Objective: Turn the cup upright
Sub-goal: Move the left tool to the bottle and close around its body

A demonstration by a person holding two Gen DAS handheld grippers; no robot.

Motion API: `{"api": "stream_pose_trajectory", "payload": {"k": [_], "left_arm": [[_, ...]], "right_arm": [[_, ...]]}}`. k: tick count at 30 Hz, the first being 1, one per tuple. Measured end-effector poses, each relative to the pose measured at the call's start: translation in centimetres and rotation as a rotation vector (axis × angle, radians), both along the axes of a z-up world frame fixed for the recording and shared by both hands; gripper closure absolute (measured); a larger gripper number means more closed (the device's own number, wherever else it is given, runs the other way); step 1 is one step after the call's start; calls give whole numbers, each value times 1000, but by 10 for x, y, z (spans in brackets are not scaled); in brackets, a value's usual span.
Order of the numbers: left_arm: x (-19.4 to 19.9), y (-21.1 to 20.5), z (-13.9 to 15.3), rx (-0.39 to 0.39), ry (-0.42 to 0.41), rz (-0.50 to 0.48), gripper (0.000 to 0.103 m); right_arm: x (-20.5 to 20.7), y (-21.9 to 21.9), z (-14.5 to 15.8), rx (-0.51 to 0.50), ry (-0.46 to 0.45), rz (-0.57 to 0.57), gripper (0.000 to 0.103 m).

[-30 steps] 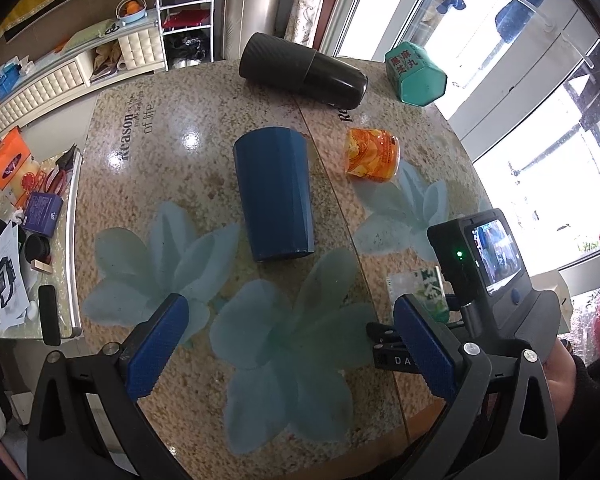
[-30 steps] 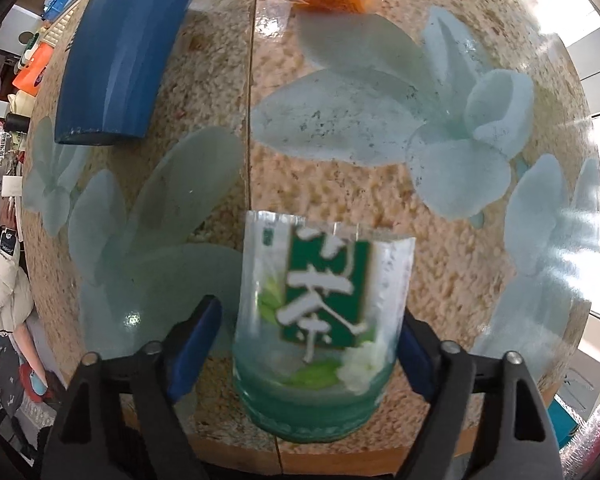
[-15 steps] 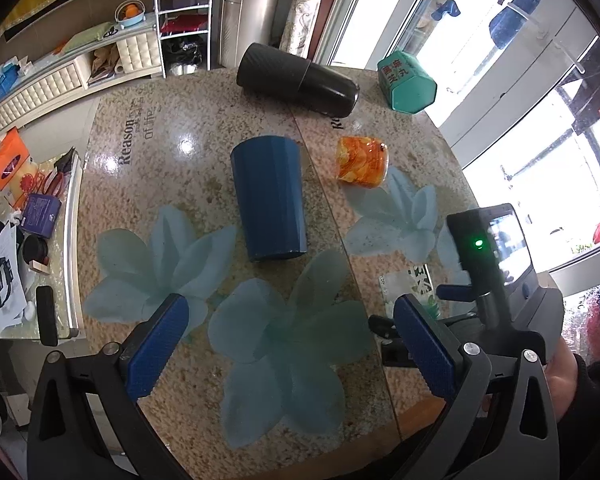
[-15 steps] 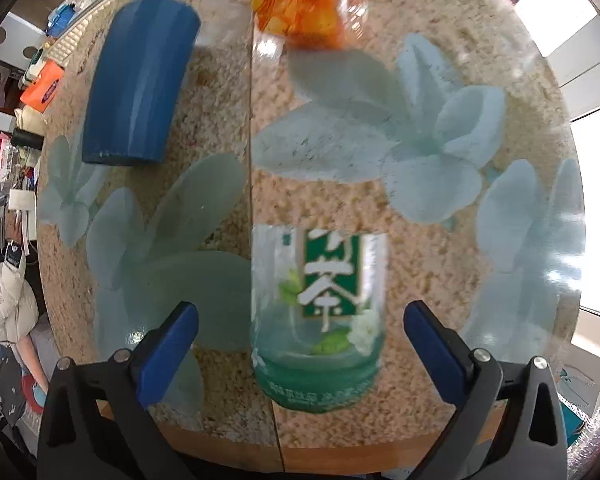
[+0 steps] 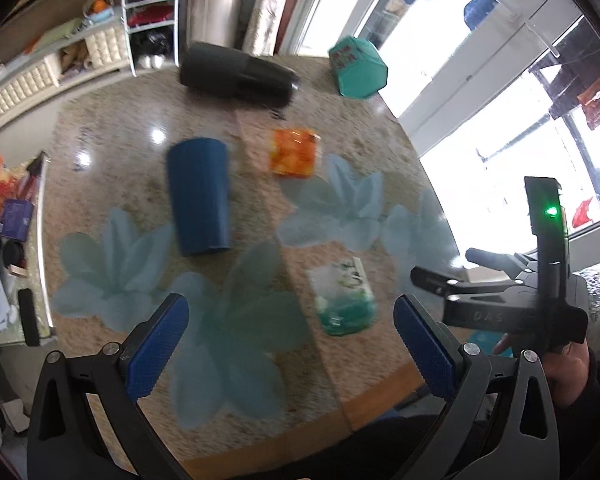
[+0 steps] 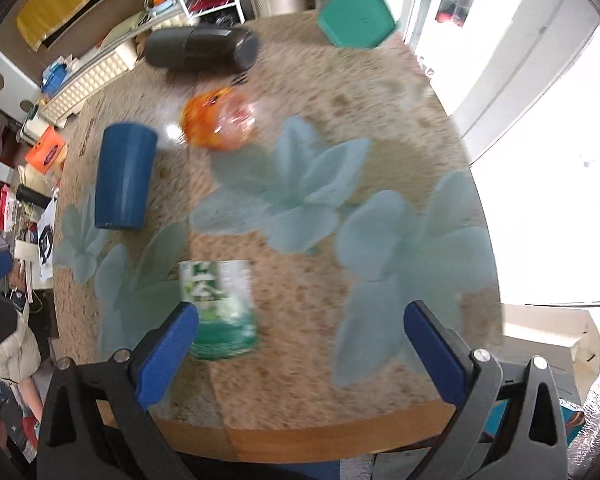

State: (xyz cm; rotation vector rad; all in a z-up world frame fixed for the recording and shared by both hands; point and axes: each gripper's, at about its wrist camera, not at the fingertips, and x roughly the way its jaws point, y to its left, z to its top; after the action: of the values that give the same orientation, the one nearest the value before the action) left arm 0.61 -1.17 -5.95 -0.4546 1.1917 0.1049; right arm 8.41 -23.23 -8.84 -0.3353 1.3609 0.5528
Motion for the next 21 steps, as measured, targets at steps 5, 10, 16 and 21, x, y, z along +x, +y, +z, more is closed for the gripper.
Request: {"api": "stream_pose_trajectory", "payload": {"k": [5, 10, 16, 21], "left_arm": [[28, -27, -13, -15, 62, 7, 0], [50, -47, -39, -30, 153, 21, 0], [70, -59, -85, -34, 319, 88, 0], [78, -62, -116, -65, 390, 126, 0]], "right_arm": [[20, -33, 0, 8, 11, -35, 0], [45, -59, -17, 5, 71, -53, 0], [65, -73, -30, -49, 58, 8, 0], [83, -81, -44, -45, 94, 48, 0]]}}
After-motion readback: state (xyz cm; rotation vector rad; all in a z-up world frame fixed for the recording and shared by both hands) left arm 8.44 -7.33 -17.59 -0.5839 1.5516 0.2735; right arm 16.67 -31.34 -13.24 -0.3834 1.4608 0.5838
